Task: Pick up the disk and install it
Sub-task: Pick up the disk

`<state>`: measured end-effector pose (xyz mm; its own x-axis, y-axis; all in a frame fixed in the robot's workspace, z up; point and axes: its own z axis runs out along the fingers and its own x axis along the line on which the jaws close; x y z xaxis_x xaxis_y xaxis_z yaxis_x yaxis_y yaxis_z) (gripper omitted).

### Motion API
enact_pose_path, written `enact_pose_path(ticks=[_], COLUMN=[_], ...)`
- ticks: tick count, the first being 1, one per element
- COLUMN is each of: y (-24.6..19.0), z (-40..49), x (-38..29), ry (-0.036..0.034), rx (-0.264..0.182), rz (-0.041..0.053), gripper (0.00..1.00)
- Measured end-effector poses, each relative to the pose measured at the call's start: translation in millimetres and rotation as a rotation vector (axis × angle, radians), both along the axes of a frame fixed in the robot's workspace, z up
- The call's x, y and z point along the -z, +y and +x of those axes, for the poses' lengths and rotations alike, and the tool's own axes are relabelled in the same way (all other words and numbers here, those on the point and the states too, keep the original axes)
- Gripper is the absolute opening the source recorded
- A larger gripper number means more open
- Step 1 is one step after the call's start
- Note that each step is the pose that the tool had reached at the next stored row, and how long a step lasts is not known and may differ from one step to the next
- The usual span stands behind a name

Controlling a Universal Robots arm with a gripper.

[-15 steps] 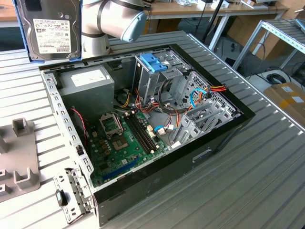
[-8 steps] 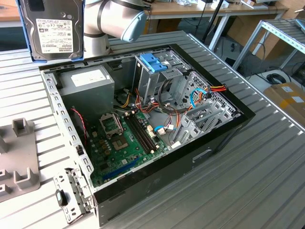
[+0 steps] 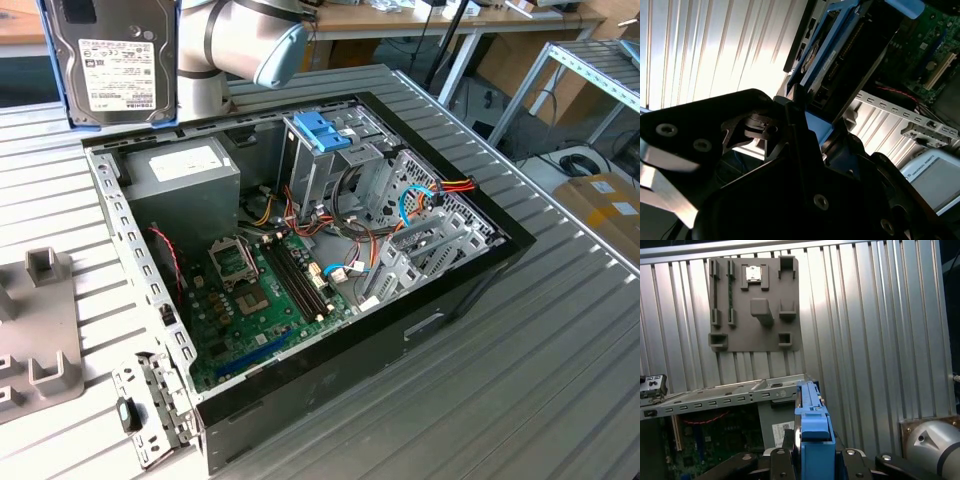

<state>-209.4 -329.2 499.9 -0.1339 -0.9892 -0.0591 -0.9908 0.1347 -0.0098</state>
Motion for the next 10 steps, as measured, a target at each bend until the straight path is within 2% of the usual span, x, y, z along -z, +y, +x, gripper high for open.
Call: enact_pose_path(ticks=[10], y=[0.0], z=[4.1], x=[0.1], ry=[0.0000], rx=[0.000], rz=[0.0000], gripper=[0.37])
